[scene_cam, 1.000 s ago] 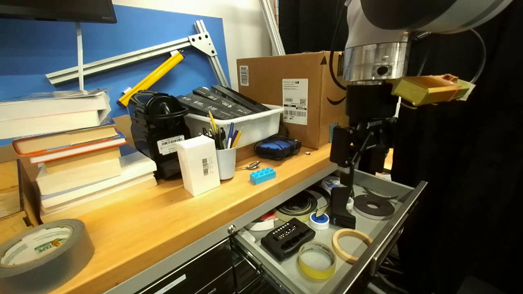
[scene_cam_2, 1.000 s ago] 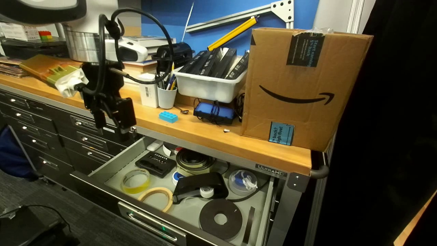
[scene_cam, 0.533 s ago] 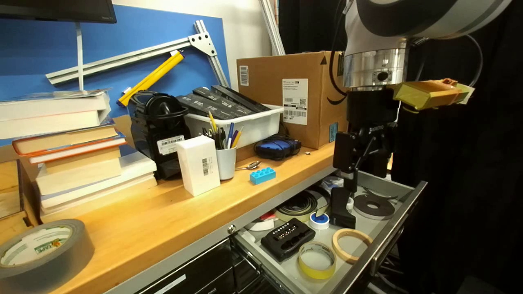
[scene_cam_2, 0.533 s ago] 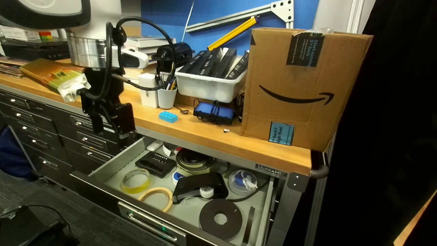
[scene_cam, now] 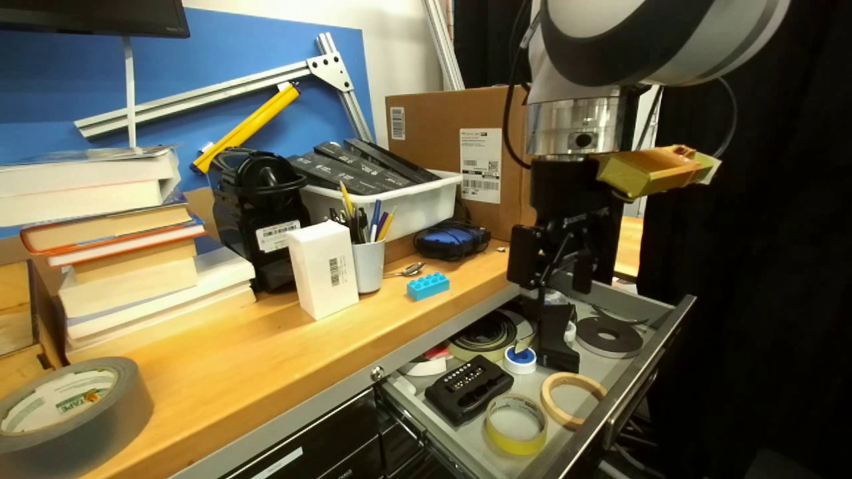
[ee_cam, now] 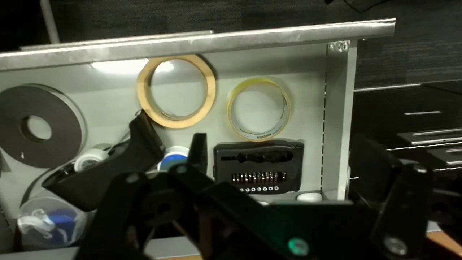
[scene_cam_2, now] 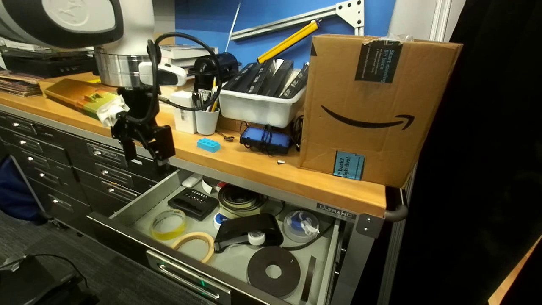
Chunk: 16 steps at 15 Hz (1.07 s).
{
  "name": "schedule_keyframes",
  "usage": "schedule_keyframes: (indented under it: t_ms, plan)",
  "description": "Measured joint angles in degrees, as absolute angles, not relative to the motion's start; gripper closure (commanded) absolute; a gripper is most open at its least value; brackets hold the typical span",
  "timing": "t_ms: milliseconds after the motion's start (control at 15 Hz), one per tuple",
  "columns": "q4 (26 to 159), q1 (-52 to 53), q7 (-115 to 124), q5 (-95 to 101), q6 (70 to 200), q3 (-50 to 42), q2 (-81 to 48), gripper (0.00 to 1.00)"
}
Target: Put the blue object inside the drawer then close the drawer.
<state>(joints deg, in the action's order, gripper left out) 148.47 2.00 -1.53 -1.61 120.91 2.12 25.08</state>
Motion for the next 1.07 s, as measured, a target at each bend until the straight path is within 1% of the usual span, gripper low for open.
schedule_keyframes:
  t_ms: [333,600,1067]
  plan:
    - [141.68,5.28,-1.2,-1.26,125.43,5.59,16.19,0.0]
    - [136.4,5.59,2.64,3.04,131.63,8.3,9.87,0.0]
    - [129.09,4.56,12.05,12.49,138.5,7.28,0.31,0.0]
